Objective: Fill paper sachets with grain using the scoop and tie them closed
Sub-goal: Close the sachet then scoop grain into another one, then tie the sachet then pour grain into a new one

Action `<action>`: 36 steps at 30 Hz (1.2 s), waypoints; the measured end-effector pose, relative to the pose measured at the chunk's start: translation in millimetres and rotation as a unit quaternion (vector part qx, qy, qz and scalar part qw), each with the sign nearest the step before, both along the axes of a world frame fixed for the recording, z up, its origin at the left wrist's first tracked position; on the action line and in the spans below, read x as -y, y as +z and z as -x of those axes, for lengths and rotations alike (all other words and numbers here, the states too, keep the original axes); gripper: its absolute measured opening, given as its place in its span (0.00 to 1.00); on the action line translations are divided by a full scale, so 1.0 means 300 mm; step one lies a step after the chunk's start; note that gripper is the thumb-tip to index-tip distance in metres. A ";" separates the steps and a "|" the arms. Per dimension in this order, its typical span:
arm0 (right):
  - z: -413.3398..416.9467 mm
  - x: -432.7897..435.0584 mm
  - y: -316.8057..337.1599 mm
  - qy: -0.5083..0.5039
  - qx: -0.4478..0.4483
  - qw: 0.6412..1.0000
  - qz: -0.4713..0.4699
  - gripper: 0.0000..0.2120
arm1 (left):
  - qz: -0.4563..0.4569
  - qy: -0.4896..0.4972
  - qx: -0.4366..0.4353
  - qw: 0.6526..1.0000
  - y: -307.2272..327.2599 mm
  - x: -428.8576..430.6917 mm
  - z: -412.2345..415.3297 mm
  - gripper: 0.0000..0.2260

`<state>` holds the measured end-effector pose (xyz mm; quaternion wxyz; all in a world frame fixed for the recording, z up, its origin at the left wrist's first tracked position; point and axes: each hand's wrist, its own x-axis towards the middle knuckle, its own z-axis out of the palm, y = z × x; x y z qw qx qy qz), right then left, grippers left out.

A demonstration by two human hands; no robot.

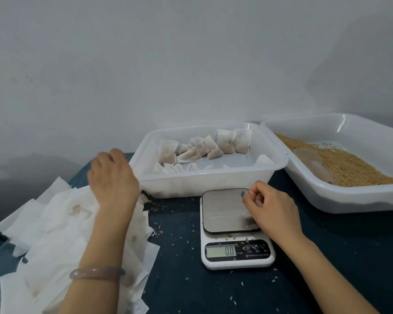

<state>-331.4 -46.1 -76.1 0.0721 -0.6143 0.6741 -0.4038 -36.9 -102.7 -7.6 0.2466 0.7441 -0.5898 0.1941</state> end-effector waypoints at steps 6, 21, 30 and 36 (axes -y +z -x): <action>-0.001 0.000 -0.002 0.004 0.001 1.000 -0.004 0.13 | -0.205 0.112 -0.079 0.969 -0.007 0.004 -0.107 0.10; 0.001 -0.003 0.004 0.006 -0.004 1.000 0.000 0.13 | 0.044 0.032 -0.063 0.997 0.073 -0.045 -0.045 0.24; -0.004 -0.001 0.005 0.011 0.008 1.000 0.004 0.13 | 0.176 -0.181 -0.410 0.876 0.084 -0.040 0.054 0.14; -0.031 -0.002 0.031 0.185 0.208 0.961 0.006 0.08 | -0.002 -0.305 -0.644 0.701 -0.020 -0.072 0.254 0.13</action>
